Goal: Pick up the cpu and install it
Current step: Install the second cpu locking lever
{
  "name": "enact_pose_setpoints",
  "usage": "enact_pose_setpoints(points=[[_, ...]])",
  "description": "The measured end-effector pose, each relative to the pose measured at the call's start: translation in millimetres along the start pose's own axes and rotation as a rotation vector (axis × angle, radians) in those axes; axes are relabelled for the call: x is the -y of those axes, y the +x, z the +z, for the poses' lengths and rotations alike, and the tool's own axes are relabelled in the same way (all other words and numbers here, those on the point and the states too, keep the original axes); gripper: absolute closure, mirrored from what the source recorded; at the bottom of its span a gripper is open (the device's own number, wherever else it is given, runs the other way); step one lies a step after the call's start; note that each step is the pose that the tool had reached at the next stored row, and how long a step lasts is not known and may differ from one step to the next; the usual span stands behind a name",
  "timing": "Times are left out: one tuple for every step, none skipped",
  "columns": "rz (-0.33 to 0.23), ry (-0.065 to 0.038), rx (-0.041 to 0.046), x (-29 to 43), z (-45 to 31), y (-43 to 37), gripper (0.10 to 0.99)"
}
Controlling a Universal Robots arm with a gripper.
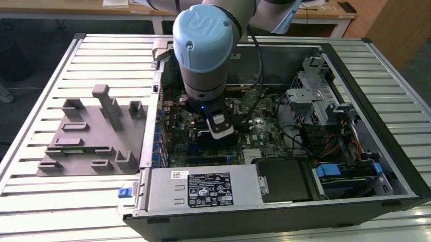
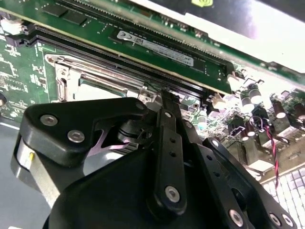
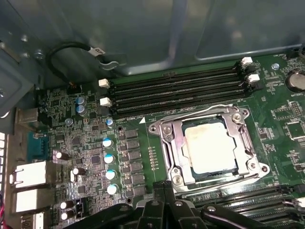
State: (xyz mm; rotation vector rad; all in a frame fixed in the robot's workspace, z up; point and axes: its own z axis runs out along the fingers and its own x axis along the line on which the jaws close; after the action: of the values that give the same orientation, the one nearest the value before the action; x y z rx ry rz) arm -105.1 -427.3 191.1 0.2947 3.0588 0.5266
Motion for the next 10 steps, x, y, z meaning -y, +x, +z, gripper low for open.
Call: enact_pose_setpoints(points=[[0.0,0.002,0.0005,-0.1,-0.3,0.0,0.98],[0.0,0.003,0.0008,-0.1,-0.5,0.0,0.98],[0.0,0.004,0.0008,-0.2,-0.9,0.0,0.98],[0.0,0.004,0.001,-0.5,-0.9,0.1,0.98],[0.0,0.004,0.0011,-0.8,-0.8,0.2,0.98],[0.0,0.003,0.001,-1.0,-0.7,0.2,0.98],[0.0,0.003,0.0008,-1.2,-0.6,0.2,0.98],[0.0,0.002,0.0006,-1.6,-0.5,0.3,0.98],[0.0,0.0,0.0002,-1.9,-0.4,0.4,0.98],[0.0,-0.003,-0.0002,-2.4,-0.2,0.5,0.98]])
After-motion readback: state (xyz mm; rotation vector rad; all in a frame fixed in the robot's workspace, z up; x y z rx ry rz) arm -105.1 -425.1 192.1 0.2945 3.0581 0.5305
